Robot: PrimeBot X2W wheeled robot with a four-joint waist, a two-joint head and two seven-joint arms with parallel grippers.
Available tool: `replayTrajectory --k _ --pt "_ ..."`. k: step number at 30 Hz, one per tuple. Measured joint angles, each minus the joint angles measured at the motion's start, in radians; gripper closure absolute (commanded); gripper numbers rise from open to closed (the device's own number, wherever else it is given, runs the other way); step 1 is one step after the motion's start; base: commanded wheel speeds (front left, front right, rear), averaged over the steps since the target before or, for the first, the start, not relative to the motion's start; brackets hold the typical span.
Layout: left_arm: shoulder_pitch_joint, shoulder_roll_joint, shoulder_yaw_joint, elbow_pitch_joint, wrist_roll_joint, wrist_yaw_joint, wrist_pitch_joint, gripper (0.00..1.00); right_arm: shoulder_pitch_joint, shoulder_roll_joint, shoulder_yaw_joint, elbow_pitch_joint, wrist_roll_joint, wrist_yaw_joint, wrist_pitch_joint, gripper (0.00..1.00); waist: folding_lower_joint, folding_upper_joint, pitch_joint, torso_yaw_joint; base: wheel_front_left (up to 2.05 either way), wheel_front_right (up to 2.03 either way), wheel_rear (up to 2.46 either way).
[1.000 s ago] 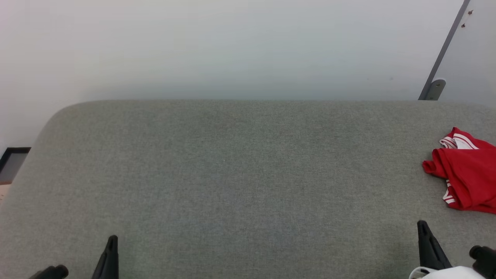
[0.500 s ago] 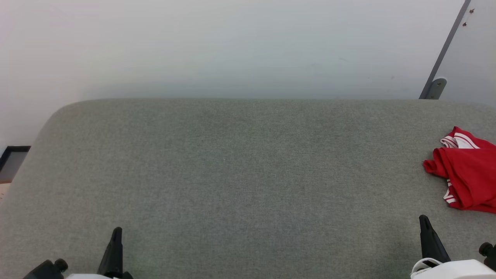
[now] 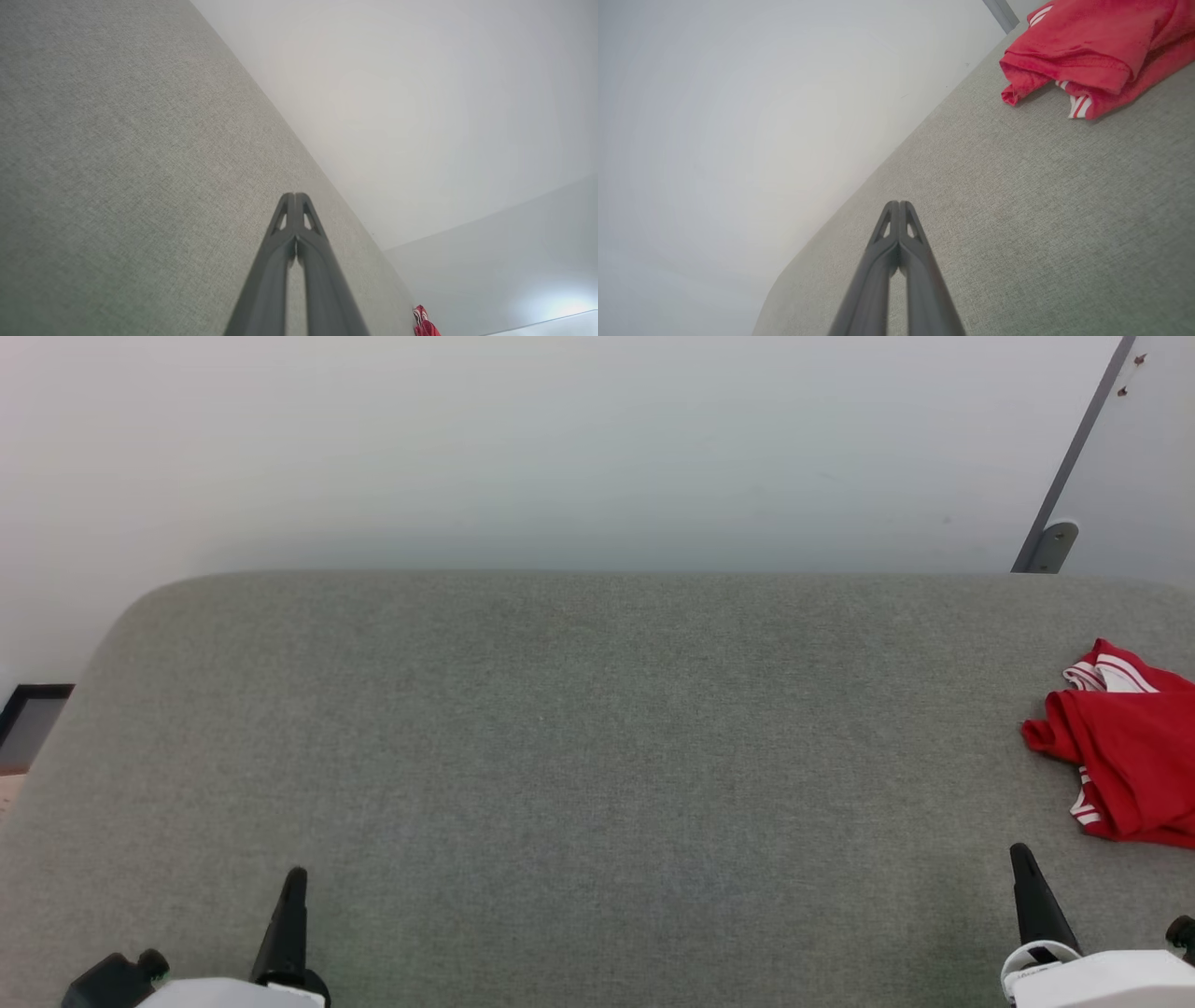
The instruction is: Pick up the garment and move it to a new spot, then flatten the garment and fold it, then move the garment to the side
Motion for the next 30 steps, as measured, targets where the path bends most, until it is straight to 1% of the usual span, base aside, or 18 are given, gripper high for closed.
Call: replayTrajectory --k 17,30 --pt "-0.035 -0.027 0.011 0.002 -0.152 0.000 0.048 1.00 -0.023 0.000 -0.005 0.003 0.204 0.000 0.048 1.00 0.0000 0.0000 0.005 0.001 0.00 0.00 0.00" --pt "-0.057 -0.047 0.018 0.004 -0.250 0.000 0.080 1.00 -0.044 0.000 -0.009 0.006 0.337 0.000 0.079 1.00 0.0000 0.0000 0.009 0.002 0.00 0.00 0.00"
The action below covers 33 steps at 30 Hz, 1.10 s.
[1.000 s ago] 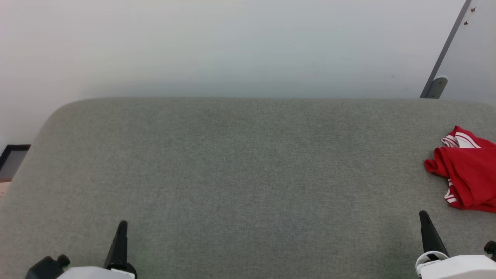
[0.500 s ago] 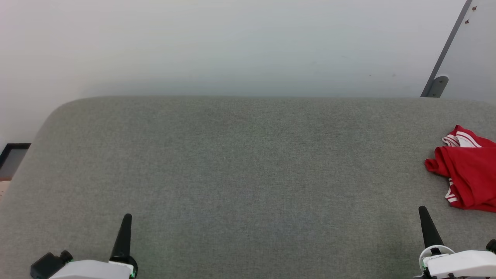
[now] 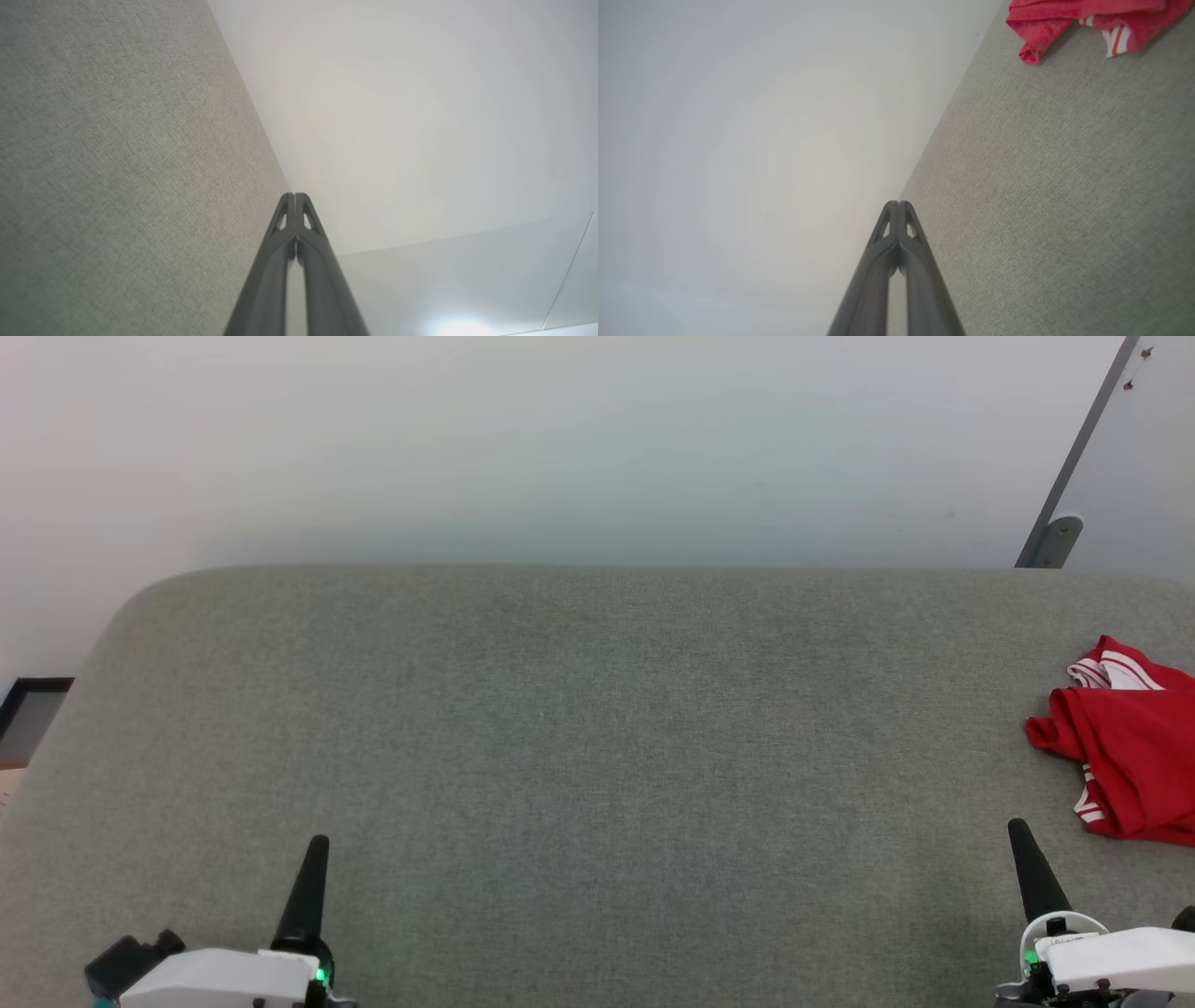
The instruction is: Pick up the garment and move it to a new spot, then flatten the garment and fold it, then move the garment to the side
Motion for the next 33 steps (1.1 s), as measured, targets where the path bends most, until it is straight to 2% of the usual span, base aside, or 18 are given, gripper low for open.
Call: replayTrajectory --k 33 --pt "-0.049 -0.040 0.014 0.003 -0.214 0.000 0.068 1.00 -0.033 0.000 -0.010 0.006 0.286 0.000 0.069 1.00 0.0000 0.0000 0.010 0.002 0.00 0.00 0.00"
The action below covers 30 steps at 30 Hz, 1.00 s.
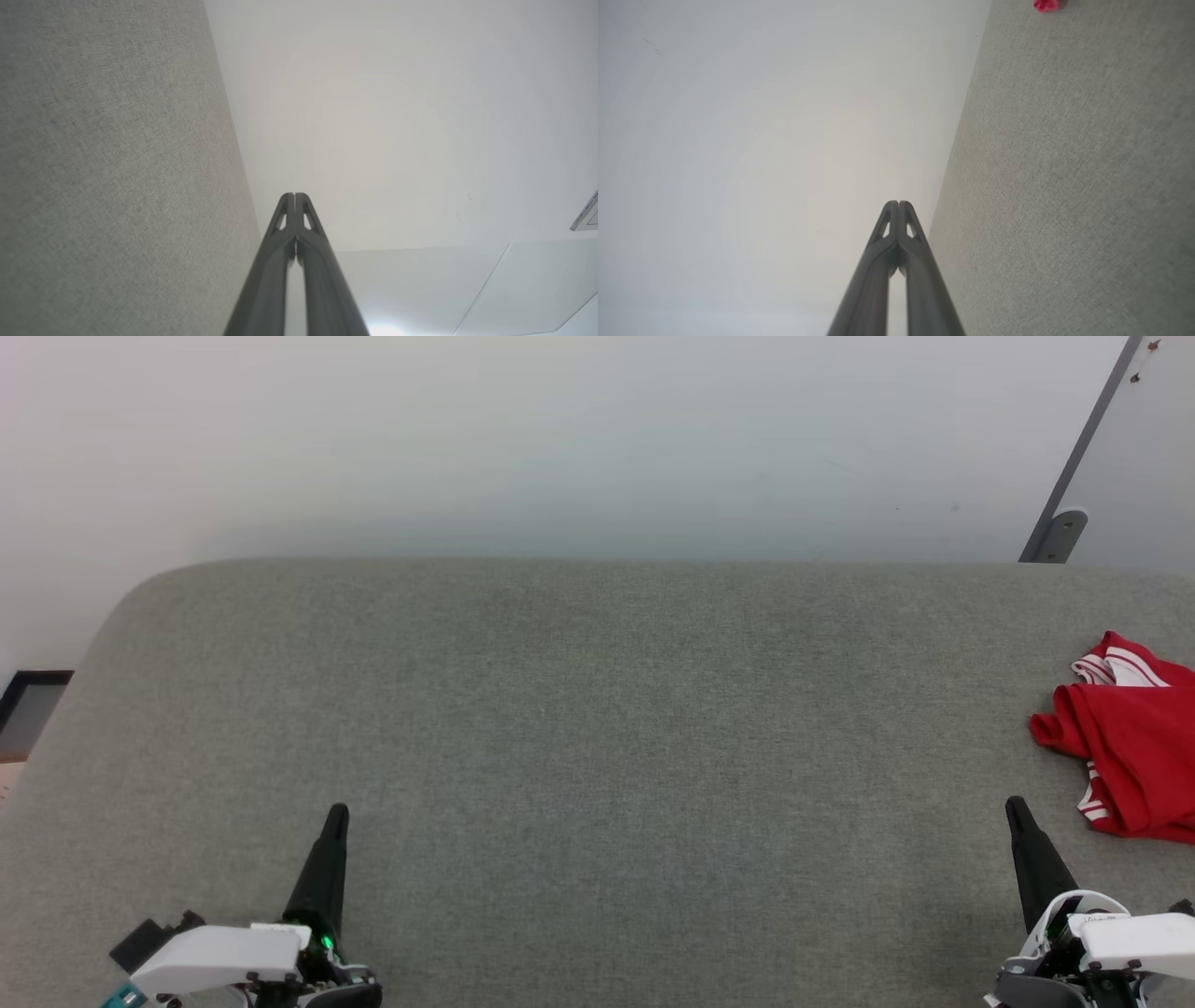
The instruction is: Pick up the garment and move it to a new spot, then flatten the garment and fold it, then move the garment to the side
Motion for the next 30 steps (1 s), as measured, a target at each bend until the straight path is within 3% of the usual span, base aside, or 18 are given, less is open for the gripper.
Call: replayTrajectory --k 12,30 --pt "-0.012 -0.012 0.005 0.001 -0.062 0.000 0.019 1.00 -0.008 0.000 -0.002 0.001 0.082 0.000 0.018 1.00 0.0000 0.0000 0.003 0.001 0.00 0.00 0.00" --pt "-0.013 -0.012 0.004 0.001 -0.062 0.000 0.019 1.00 -0.015 0.000 -0.003 0.001 0.082 0.000 0.018 1.00 0.0000 0.0000 0.003 0.001 0.00 0.00 0.00"
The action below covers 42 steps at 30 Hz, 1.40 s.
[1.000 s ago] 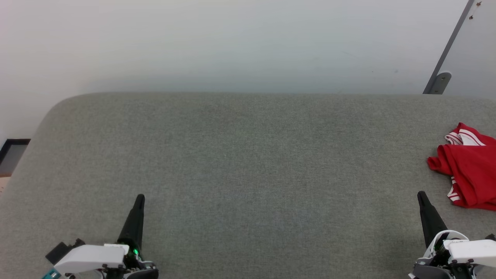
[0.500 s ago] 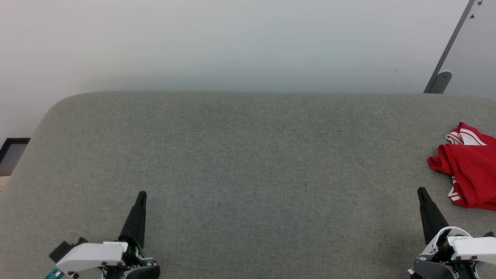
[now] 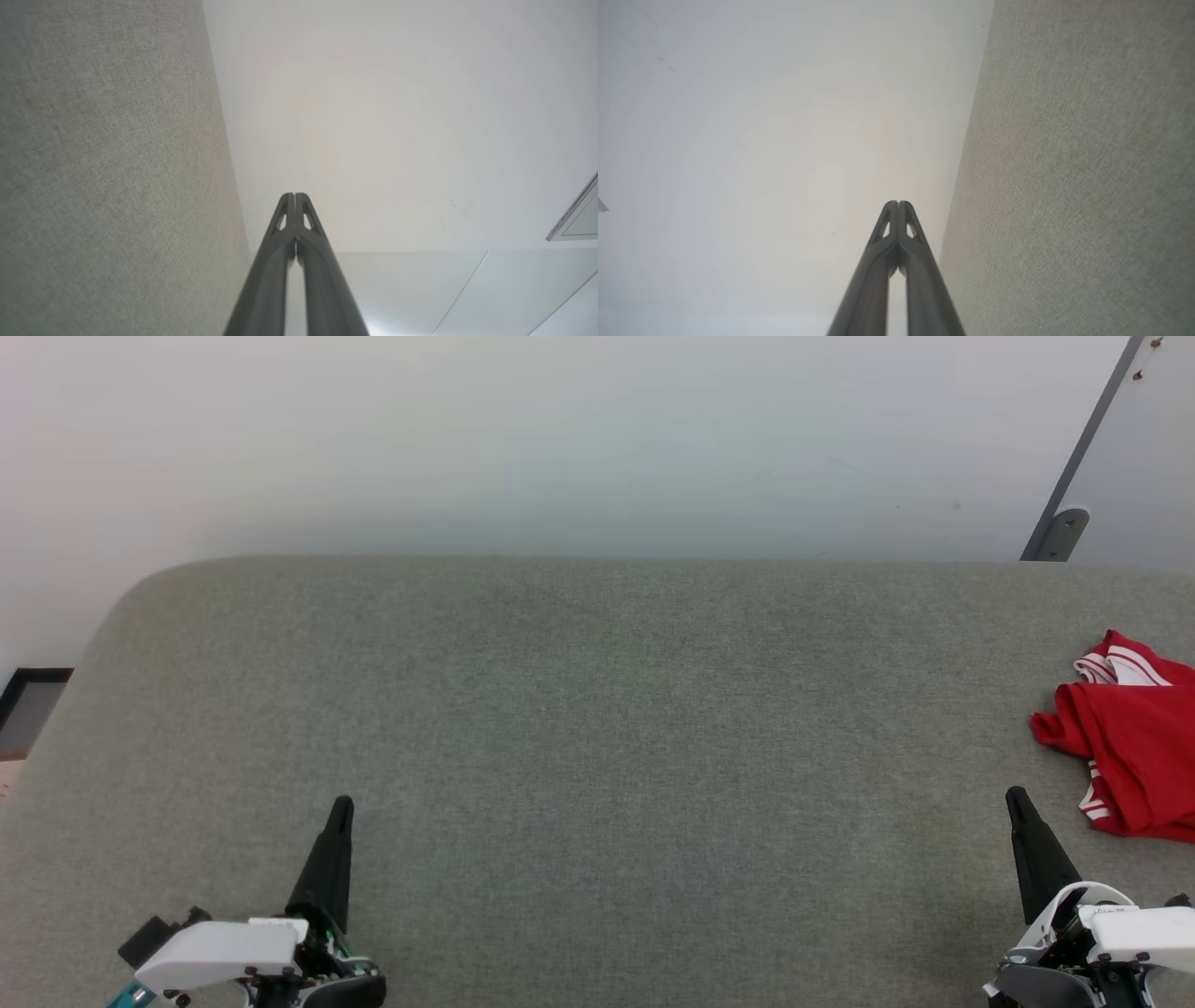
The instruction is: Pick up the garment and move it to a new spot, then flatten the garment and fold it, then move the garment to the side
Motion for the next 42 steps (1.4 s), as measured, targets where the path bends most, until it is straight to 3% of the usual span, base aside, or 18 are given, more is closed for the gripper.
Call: replayTrajectory --k 42 --pt "0.000 0.000 0.000 0.000 0.000 0.000 0.000 1.00 0.000 0.000 0.000 0.000 0.000 0.000 0.000 1.00 0.0000 0.0000 0.000 0.000 0.00 0.00 0.00"
